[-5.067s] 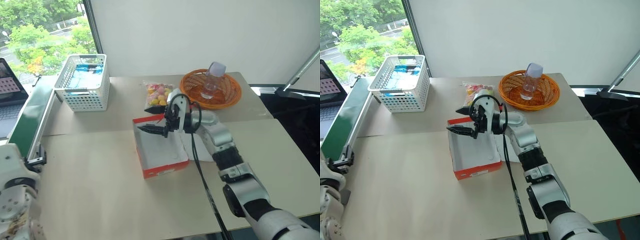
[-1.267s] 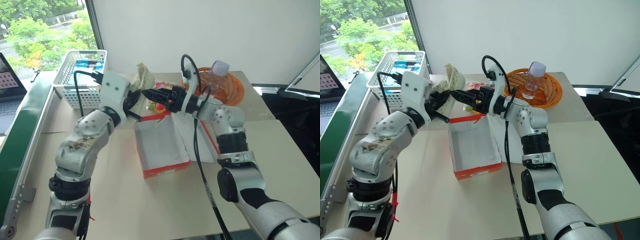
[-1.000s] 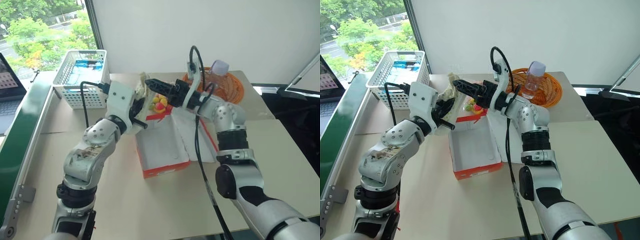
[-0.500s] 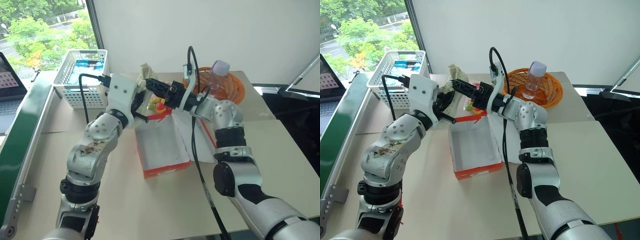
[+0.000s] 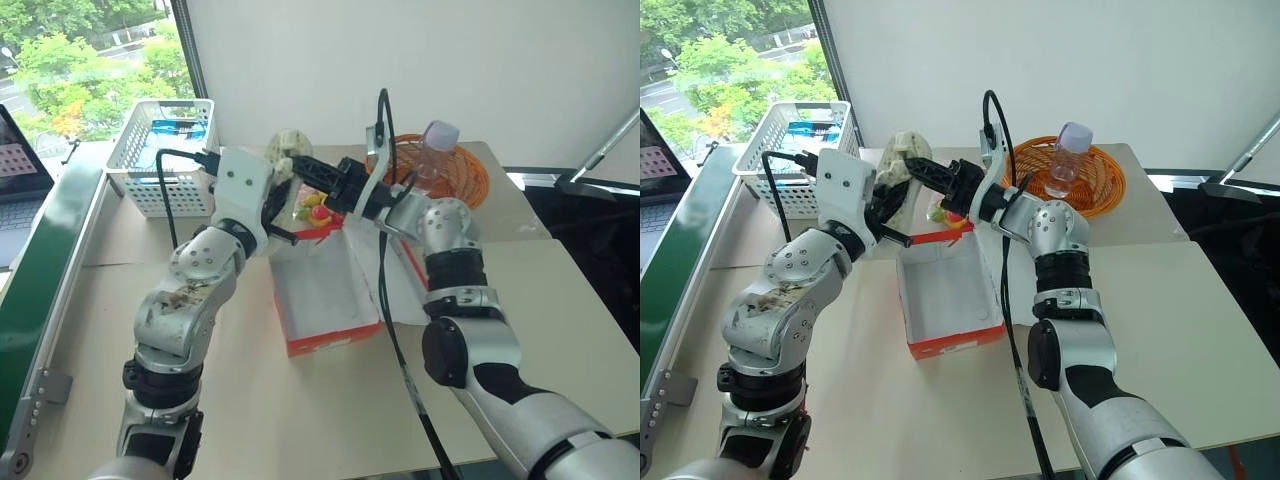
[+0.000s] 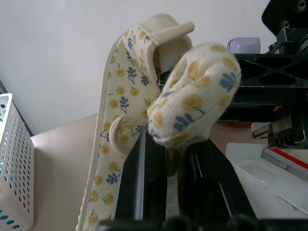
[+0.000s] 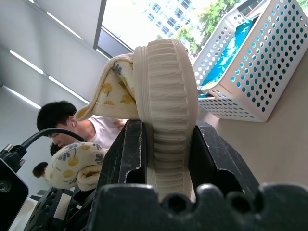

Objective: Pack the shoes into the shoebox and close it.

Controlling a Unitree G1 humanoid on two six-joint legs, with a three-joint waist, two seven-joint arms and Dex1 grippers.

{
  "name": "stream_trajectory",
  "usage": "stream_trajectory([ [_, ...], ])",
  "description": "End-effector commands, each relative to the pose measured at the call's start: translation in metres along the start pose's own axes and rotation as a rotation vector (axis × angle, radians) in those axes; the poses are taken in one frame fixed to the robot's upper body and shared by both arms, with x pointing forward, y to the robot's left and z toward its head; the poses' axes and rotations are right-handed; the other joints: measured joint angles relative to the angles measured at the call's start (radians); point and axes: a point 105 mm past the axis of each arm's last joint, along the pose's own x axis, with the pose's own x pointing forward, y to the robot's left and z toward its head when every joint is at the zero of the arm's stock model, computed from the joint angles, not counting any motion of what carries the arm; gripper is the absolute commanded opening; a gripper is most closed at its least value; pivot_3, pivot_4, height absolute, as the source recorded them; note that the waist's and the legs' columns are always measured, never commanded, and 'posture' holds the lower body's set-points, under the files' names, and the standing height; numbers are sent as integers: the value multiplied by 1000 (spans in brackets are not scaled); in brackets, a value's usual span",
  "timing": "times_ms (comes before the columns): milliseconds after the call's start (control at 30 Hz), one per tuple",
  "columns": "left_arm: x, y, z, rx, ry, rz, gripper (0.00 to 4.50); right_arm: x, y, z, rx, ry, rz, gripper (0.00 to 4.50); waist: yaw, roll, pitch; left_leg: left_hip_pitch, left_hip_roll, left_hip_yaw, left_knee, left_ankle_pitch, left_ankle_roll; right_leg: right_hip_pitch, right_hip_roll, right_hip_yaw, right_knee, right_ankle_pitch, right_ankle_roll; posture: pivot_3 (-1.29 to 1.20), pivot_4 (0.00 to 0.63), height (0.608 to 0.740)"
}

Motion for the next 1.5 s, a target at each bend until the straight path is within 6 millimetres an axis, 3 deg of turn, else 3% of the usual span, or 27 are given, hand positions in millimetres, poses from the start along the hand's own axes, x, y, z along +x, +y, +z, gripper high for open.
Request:
stream_trajectory([
  [33, -14, -10, 12, -27, -46, -94, 1306, -2, 13, 31, -84, -99, 12, 756, 0, 0, 0, 0, 0, 0, 0, 0, 0, 0, 0, 0, 0, 0, 0, 0, 150, 740],
  [133, -18, -1, 11, -2, -27, -81, 2368, -6, 13, 39, -115, -104, -7, 713, 3, 0, 0, -1, 0, 0, 0, 0, 0, 0, 0, 0, 0, 0, 0, 0, 150, 740],
  [300, -27, 34, 10, 61, 8, -7, 4269, -14, 12, 55, -160, -106, -92, 673, -1, 0, 0, -1, 0, -1, 1, 0, 0, 0, 0, -1, 0, 0, 0, 0, 150, 740],
  [433, -36, 77, 13, 129, 28, 121, 4276, -21, 13, 63, -250, -43, -226, 672, -4, 0, 0, -1, 0, -1, 1, 0, 0, -1, 0, -1, 0, 0, 0, 0, 150, 740],
  [600, -37, 94, 12, 204, 47, 145, 4276, -26, 17, 45, -467, 158, -378, 647, -1, 1, 0, -5, 0, -1, 1, 0, 0, -5, 0, -1, 0, 0, 0, 0, 150, 740],
  [733, -33, 89, 6, 251, 66, 104, 4276, -35, 6, 21, -600, 349, -476, 647, 0, 0, 0, -6, 0, -1, 1, 0, 0, -6, 0, 0, 0, 0, 0, 0, 150, 740],
  [867, -32, 80, -2, 262, 79, 72, 4276, -49, -11, -5, -555, 553, -512, 647, 1, 0, 0, -6, 0, 0, 1, 0, 0, -6, 0, 0, 0, 0, 0, 0, 150, 740],
  [1200, -39, 74, -8, 243, 84, 96, 4276, -75, -47, -41, -462, 763, -596, 647, 3, 0, 0, -6, 0, 0, 1, 0, 1, -7, 0, 0, 1, 0, 0, 0, 150, 740],
  [1500, -45, 74, -9, 242, 91, 121, 4276, -94, -86, -63, -523, 852, -690, 647, 5, 0, 0, -5, 0, 0, 2, 0, 1, -6, 0, 0, 1, 0, 0, 0, 150, 740],
])
